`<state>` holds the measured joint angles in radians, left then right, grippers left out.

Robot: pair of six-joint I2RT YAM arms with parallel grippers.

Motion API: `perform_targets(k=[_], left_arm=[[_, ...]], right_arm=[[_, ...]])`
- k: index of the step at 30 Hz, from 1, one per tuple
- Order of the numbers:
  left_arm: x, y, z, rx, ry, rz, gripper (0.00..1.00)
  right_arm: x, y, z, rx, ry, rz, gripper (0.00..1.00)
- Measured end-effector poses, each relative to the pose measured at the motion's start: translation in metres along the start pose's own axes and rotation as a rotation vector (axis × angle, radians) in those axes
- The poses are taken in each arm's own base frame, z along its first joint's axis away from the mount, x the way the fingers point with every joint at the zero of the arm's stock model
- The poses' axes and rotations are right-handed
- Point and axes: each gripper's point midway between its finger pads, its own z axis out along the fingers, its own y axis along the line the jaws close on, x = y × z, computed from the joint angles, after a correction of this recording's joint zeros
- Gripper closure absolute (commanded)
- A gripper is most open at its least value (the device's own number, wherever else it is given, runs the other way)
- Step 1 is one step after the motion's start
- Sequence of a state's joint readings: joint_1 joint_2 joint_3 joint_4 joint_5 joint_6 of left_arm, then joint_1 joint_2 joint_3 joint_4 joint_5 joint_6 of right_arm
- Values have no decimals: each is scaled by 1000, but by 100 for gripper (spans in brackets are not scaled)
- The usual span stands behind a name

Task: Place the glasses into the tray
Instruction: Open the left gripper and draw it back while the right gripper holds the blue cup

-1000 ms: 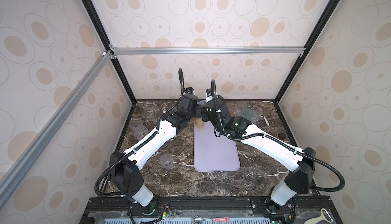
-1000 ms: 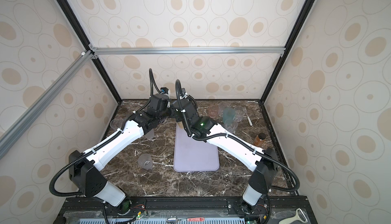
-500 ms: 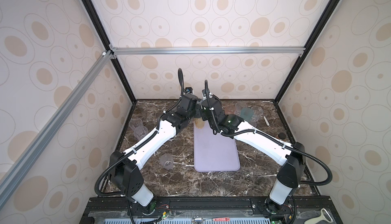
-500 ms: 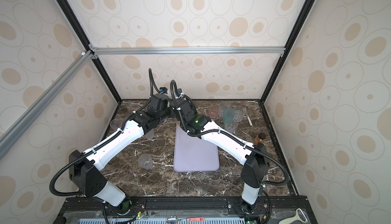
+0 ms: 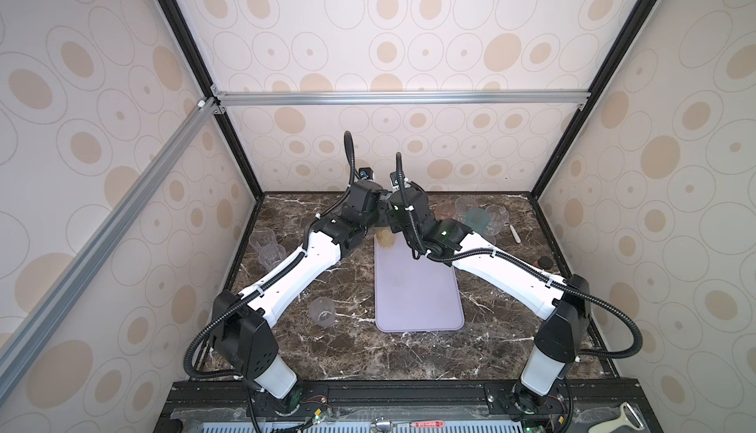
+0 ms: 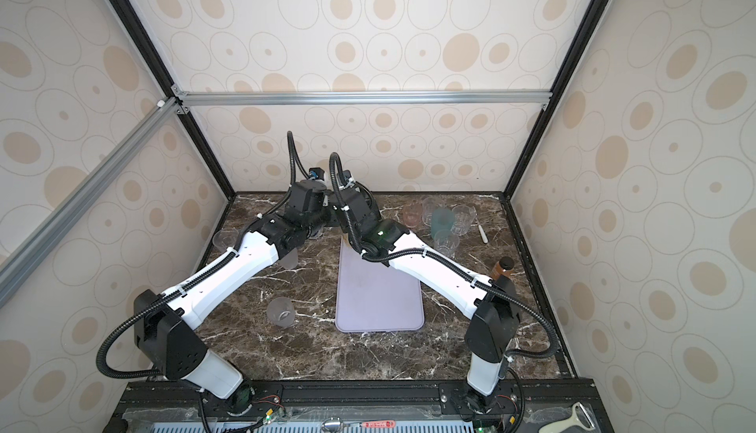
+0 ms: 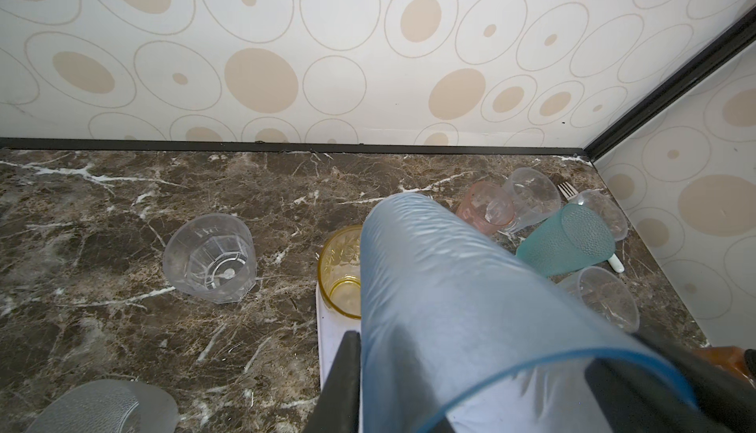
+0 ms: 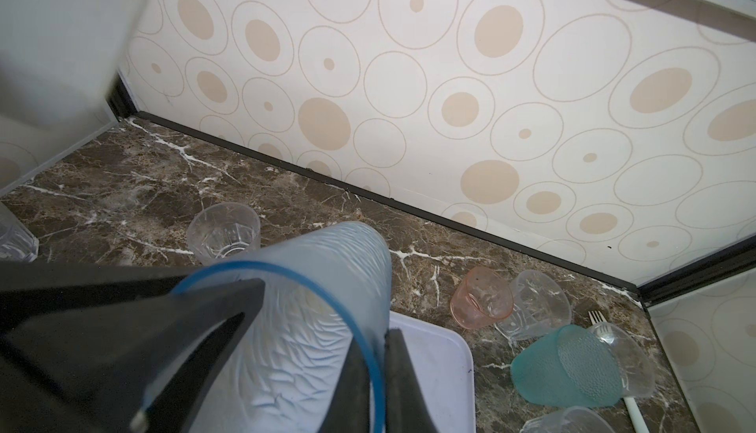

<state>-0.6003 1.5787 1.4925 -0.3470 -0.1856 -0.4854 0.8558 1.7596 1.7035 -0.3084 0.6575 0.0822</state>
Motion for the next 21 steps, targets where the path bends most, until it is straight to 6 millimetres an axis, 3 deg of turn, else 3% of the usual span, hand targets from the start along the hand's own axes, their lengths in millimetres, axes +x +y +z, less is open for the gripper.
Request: perform_targets(k=[8, 15, 21], left_arm=[[-8, -12, 8, 37, -2, -7, 72], [-23, -47, -8, 149, -32, -12, 68], [-25, -52, -10, 161, -37, -5, 65]], right_arm=[[-1, -19, 5, 36, 5, 21, 100], [16, -59, 22, 144, 55, 31, 100], [24, -69, 26, 160, 83, 43, 100]])
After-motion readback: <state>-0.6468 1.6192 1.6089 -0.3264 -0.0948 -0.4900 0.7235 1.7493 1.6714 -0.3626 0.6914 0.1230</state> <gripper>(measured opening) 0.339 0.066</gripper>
